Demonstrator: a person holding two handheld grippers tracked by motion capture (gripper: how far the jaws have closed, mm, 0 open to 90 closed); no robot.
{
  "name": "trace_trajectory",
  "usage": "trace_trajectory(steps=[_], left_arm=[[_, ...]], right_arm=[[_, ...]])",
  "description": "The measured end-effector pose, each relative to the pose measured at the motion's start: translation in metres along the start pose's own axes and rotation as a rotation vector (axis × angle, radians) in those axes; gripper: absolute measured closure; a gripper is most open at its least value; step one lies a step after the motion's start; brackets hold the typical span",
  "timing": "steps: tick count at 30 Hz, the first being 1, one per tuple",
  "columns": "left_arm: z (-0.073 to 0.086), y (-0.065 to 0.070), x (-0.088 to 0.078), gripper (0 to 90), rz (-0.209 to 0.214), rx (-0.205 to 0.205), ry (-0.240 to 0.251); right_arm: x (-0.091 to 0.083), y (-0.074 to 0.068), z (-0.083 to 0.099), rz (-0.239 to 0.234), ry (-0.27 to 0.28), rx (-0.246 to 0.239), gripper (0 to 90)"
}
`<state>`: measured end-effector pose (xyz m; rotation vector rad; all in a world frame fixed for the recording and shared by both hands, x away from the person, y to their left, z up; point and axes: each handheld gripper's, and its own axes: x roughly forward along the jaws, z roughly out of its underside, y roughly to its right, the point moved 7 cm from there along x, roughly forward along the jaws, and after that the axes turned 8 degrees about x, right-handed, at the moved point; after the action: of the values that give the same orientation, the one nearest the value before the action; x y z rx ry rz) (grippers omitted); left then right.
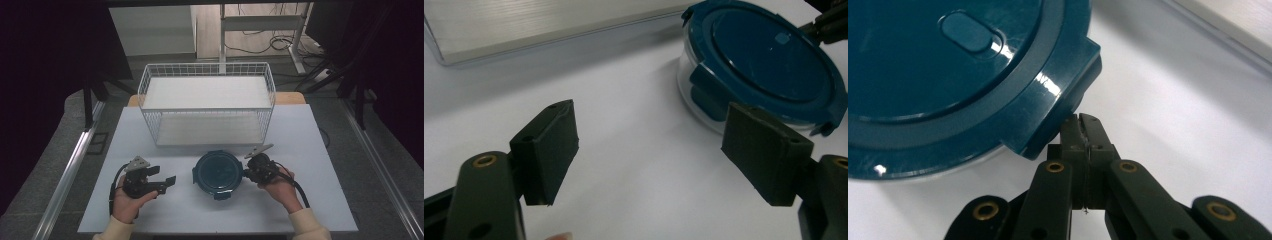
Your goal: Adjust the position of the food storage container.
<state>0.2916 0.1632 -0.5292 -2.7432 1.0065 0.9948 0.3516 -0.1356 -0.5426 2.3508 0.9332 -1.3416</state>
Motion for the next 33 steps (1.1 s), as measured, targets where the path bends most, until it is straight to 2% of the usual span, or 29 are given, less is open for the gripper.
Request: trace_trajectory(steps=[6,11,14,16,18,20,21,22,23,24,25,26,27,28,29,30,31,32,33], left_arm=[[0.0,0.0,0.0,21.9,-0.001,0.003,-0.004],[0.0,0.001,0.001,21.9,-0.001,0.005,-0.004],[0.001,0.0,0.001,21.9,-0.002,0.006,-0.006],[0.0,-0.001,-0.001,21.9,-0.005,0.003,0.001],[0.0,-0.001,-0.002,21.9,-0.008,0.003,0.003],[-0.001,-0.003,-0.005,22.0,-0.014,0.0,0.013],[-0.001,-0.003,-0.005,22.0,-0.014,0.0,0.013],[-0.001,-0.003,-0.005,21.9,-0.015,-0.001,0.015],[-0.001,-0.003,-0.006,21.9,-0.015,-0.001,0.017],[-0.001,-0.004,-0.005,21.9,-0.015,-0.002,0.015],[-0.001,-0.004,-0.005,21.9,-0.015,-0.002,0.015],[-0.001,-0.003,-0.005,21.9,-0.014,-0.001,0.013],[-0.001,-0.003,-0.005,21.8,-0.016,0.0,0.011],[-0.001,-0.003,-0.005,21.7,-0.017,-0.002,0.015],[-0.001,-0.003,-0.005,21.8,-0.017,-0.002,0.015],[-0.002,-0.003,-0.005,21.7,-0.018,-0.001,0.015],[-0.002,-0.003,-0.005,21.7,-0.018,-0.001,0.015],[-0.002,-0.002,-0.005,21.7,-0.014,-0.001,0.014],[-0.002,-0.002,-0.005,21.7,-0.006,-0.005,0.015]], right_arm=[[0.001,-0.005,0.0,-0.007,0.0,0.001,90.0],[0.0,-0.01,0.001,-0.011,-0.002,-0.019,90.0],[0.0,-0.012,0.002,-0.024,0.003,-0.032,90.0],[-0.001,-0.01,0.003,-0.051,0.008,-0.027,90.0],[-0.003,-0.008,0.003,-0.055,0.025,-0.023,90.0],[-0.015,0.004,0.002,-0.027,0.084,0.029,90.0],[-0.015,0.004,0.002,-0.027,0.084,0.029,90.0],[-0.025,0.014,0.004,-0.023,0.139,0.071,90.0],[-0.025,0.014,0.004,-0.023,0.139,0.071,90.0],[-0.034,0.021,0.01,-0.035,0.177,0.114,89.0],[-0.034,0.021,0.01,-0.035,0.177,0.114,89.0],[-0.038,0.024,0.013,-0.049,0.195,0.135,85.6],[-0.042,0.027,0.019,-0.111,0.222,0.176,72.6],[-0.044,0.027,0.021,-0.135,0.23,0.189,65.2],[-0.044,0.027,0.021,-0.135,0.23,0.189,65.2],[-0.046,0.027,0.023,-0.154,0.253,0.218,49.5],[-0.046,0.027,0.023,-0.154,0.253,0.218,49.5],[-0.048,0.027,0.022,-0.164,0.27,0.233,40.6],[-0.048,0.026,0.02,-0.178,0.279,0.242,38.0]])
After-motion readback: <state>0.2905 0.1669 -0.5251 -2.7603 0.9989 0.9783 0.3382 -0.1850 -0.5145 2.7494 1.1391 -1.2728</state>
